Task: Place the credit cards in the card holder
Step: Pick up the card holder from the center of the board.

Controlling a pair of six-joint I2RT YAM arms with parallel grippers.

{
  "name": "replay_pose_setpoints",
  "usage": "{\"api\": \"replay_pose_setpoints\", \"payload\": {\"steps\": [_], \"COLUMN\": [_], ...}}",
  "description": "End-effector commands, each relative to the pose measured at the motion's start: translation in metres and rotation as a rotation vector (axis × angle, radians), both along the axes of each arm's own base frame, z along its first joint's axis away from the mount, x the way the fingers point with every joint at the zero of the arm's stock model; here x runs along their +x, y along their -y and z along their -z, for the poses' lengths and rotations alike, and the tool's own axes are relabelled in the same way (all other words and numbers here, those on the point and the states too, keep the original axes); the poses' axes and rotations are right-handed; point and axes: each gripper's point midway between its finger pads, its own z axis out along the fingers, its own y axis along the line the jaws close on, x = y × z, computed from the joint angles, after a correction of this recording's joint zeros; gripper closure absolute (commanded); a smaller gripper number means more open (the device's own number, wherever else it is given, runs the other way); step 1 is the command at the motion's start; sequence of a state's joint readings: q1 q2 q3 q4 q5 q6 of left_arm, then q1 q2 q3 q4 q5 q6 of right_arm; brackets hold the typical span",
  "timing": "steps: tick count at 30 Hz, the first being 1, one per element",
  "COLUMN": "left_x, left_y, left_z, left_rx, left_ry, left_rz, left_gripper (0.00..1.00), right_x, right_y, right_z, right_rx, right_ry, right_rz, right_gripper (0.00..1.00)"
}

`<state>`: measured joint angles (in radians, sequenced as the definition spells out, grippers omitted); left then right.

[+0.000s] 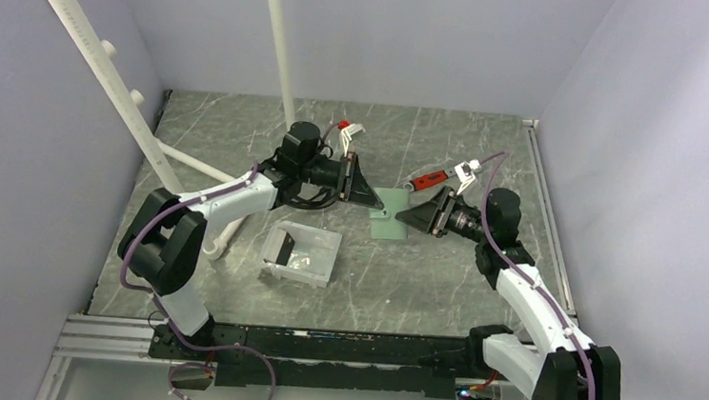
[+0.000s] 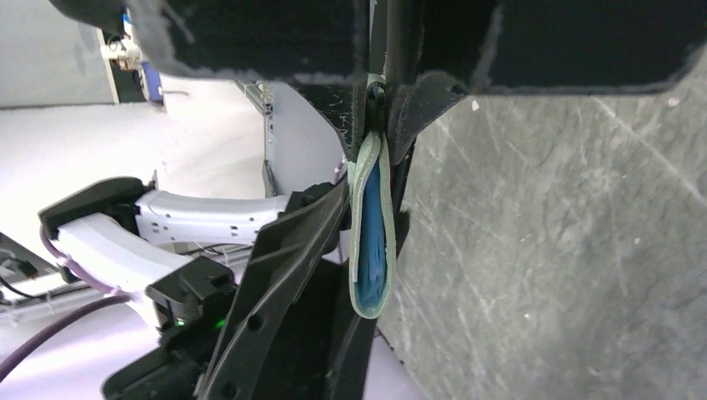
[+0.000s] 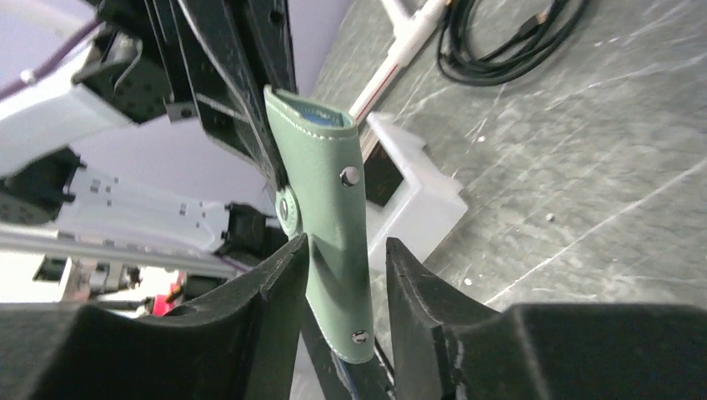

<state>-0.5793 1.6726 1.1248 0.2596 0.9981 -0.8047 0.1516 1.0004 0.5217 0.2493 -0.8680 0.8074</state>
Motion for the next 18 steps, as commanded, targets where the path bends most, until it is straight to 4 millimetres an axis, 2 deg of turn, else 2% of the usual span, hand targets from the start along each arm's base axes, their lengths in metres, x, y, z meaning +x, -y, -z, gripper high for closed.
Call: {"api": "replay_pose_setpoints", "payload": {"steps": [1,4,5,7,9,10,12,13,15,18], "left_x": [-0.020,-0.024,-0.025,-0.026,-0.023,-0.013,0.006,0.018,0.033,0.042], "left_y": [-0.001,-0.003,-0.003,-0.003,-0.003,-0.001,-0.010,-0.017,-0.032,-0.041], "left_z": [-0.046,-0.051,-0.050,-0.050,-0.046,-0.044,-0.017,-0.006,0.008,0.013], "left_rx": [-0.155,-0.169,-0.163,-0.151,-0.121,-0.084,0.107,0.203,0.360,0.478], "left_ry": [0.124,0.154,0.159,0.168,0.173,0.183,0.149,0.168,0.207,0.249], "left_rz": [0.121,0.137,0.141,0.146,0.124,0.070,-0.075,-0.159,-0.283,-0.396], "left_gripper": [0.96,0.98,1.00,1.00,1.00,0.92,0.58,0.48,0.41,0.39], "right_x": [-0.020,-0.024,-0.025,-0.022,-0.020,-0.018,-0.007,0.002,0.015,0.027], "right_y": [-0.014,-0.019,-0.021,-0.021,-0.021,-0.020,-0.015,-0.010,0.000,0.006], "right_z": [-0.020,-0.026,-0.027,-0.027,-0.029,-0.030,-0.028,-0.023,-0.007,0.004], "right_rx": [-0.020,0.023,0.032,0.036,0.040,0.039,-0.012,-0.076,-0.239,-0.388], "right_ry": [0.151,0.165,0.161,0.154,0.162,0.162,0.176,0.168,0.118,0.083], "right_rz": [-0.152,-0.195,-0.203,-0.195,-0.188,-0.173,-0.083,-0.001,0.158,0.313], "right_gripper": [0.55,0.54,0.59,0.74,0.98,1.00,1.00,1.00,1.00,1.00]}}
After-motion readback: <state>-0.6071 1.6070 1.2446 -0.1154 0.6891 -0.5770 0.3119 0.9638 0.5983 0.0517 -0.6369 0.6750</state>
